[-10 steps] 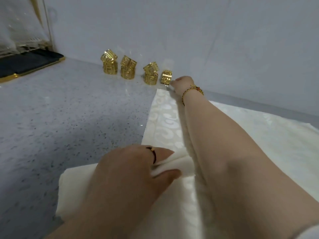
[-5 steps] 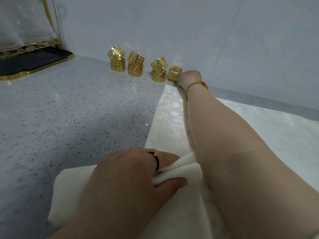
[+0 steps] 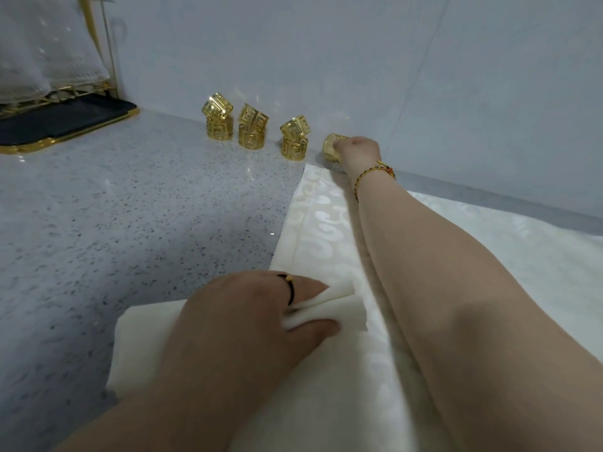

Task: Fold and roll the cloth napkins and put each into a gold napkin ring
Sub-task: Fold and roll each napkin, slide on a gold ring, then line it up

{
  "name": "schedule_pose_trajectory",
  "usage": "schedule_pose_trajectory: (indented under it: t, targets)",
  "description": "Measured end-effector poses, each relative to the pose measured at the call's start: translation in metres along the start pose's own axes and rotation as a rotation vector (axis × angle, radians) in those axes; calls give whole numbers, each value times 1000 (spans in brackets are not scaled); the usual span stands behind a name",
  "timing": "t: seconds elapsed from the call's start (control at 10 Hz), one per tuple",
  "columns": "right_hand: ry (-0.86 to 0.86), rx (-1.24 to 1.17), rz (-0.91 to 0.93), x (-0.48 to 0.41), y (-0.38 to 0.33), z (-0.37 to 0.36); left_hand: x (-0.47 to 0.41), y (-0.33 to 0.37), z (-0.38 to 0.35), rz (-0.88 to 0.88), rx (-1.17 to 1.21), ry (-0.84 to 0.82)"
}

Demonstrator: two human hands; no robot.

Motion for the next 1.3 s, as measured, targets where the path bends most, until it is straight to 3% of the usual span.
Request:
schedule_pose_trajectory:
  t: [0.1, 0.2, 0.4, 0.6, 0.8, 1.0, 1.1, 1.3]
  targets:
    - [34, 33, 64, 26, -7, 22, 7, -5, 0, -108, 27, 136]
    - [80, 24, 143, 69, -12, 49, 14, -3, -2, -143, 87, 68]
    - [-59, 131, 199, 182, 4, 73, 19, 6, 4, -204, 61, 46]
    - [-183, 437, 306, 272, 6, 100, 27, 9, 8, -257, 83, 126]
    - [-143, 396, 296, 299, 19, 100, 36, 12, 10, -286, 137, 212]
    - [-223, 468, 264, 298, 26, 91, 37, 15, 6, -298, 165, 225]
    - [-189, 335, 194, 298, 27, 100, 37, 16, 6, -298, 206, 217]
    - [-205, -590, -81, 309, 28, 101, 47, 22, 12, -311, 380, 270]
Point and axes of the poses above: each hand's wrist, its own x-axis away from the middle knuckle, its own z-axis out of the back of the hand, y = z × x, the point moved 5 cm from there along -x, towards the middle knuckle, and after that the axes turned 7 degrees about -y, right-handed, at the moved point
